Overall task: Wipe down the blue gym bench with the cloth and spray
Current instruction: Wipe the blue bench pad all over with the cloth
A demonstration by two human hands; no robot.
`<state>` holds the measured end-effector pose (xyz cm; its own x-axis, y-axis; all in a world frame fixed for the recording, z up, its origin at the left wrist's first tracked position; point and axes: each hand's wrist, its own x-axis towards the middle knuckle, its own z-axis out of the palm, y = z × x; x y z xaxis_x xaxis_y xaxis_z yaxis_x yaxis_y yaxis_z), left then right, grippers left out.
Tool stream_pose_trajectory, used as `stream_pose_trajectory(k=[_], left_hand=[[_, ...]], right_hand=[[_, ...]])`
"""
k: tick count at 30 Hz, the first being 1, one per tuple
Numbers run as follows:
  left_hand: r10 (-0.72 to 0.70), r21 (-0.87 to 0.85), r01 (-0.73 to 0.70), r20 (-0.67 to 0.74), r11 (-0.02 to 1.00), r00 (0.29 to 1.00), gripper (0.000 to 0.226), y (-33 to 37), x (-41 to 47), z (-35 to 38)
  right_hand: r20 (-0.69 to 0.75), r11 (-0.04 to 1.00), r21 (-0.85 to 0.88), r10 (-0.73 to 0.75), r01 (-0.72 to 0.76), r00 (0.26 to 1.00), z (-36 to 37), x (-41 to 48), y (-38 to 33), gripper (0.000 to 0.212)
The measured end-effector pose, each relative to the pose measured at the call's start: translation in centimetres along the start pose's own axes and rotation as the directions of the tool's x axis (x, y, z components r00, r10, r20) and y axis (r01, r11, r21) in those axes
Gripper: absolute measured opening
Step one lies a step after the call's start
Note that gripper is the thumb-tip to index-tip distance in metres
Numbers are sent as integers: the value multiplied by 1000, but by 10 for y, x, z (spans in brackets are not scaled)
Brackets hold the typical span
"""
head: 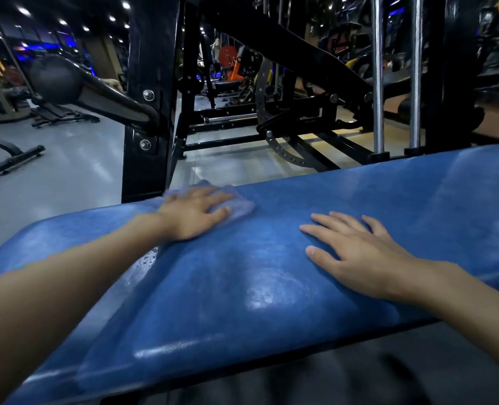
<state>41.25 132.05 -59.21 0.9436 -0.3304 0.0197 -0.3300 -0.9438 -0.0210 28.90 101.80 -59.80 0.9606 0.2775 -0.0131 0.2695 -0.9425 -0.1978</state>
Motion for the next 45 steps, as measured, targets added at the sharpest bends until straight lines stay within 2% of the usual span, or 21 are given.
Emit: stream_pose_trajectory(k=[3,5,7,10,13,15,17,20,22,25,27,29,31,33,36,38,40,42,45], left_hand=[[-90,40,89,17,995,996,64,-17,12,4],[-67,38,66,11,997,998,61,-6,3,6],[-10,23,9,25,1000,1000,71,14,-16,2],[175,66,-178,47,982,983,77,57,-57,-4],[454,96,-453,17,886,891,69,97,-107,-3],[532,76,-530,-6,845,847,66,103,-118,-4],[523,45,-522,-11,852,852,64,95,-110,-3],[445,21,-445,-7,895,895,66,71,-77,2],[336,-10,-336,-12,942,942,68,44,-48,4],[98,-56,-99,-23,993,995,74,-7,-12,1],[-27,-39,26,-26,999,999,73,-30,1,1],[-78,-12,78,-22,997,997,66,-31,3,3],[-70,-3,70,-6,998,998,62,-16,-6,4],[-4,3,4,15,1000,1000,66,7,-27,2],[202,62,-203,23,977,979,70,50,-76,-2],[378,72,-378,10,923,926,66,75,-111,-1],[486,58,-486,12,872,874,62,82,-130,-3],[498,41,-498,9,866,867,62,74,-128,-6],[433,31,-433,4,901,901,65,55,-105,-5]], right_hand=[[-21,1000,-7,7,-7,1000,1,2,0,55],[-26,1000,-13,10,-11,1000,1,2,0,55],[-32,1000,-15,15,-15,999,1,2,-1,55],[-36,1000,-2,15,-15,999,1,2,-1,53],[-139,996,84,35,-24,990,0,5,2,43],[-225,987,161,61,-24,972,-2,8,1,37],[-228,986,165,50,-13,972,-2,10,-3,40],[-127,999,33,9,-5,992,5,8,-9,49],[-97,1000,-11,7,-8,995,8,6,-10,52],[-99,1000,1,11,-11,995,7,5,-9,53],[-100,1000,7,12,-11,995,6,5,-10,53],[-99,1000,2,15,-15,995,7,5,-11,53],[-97,1000,2,22,-22,995,7,5,-12,53],[-100,1000,4,20,-20,995,6,5,-11,52],[-103,1000,18,17,-15,994,6,5,-11,51],[-105,999,29,22,-19,994,5,6,-11,50],[-103,999,22,30,-28,994,3,7,-12,50],[-118,1000,20,22,-20,993,2,8,-15,50],[-121,999,41,-24,29,992,4,7,-27,60]])
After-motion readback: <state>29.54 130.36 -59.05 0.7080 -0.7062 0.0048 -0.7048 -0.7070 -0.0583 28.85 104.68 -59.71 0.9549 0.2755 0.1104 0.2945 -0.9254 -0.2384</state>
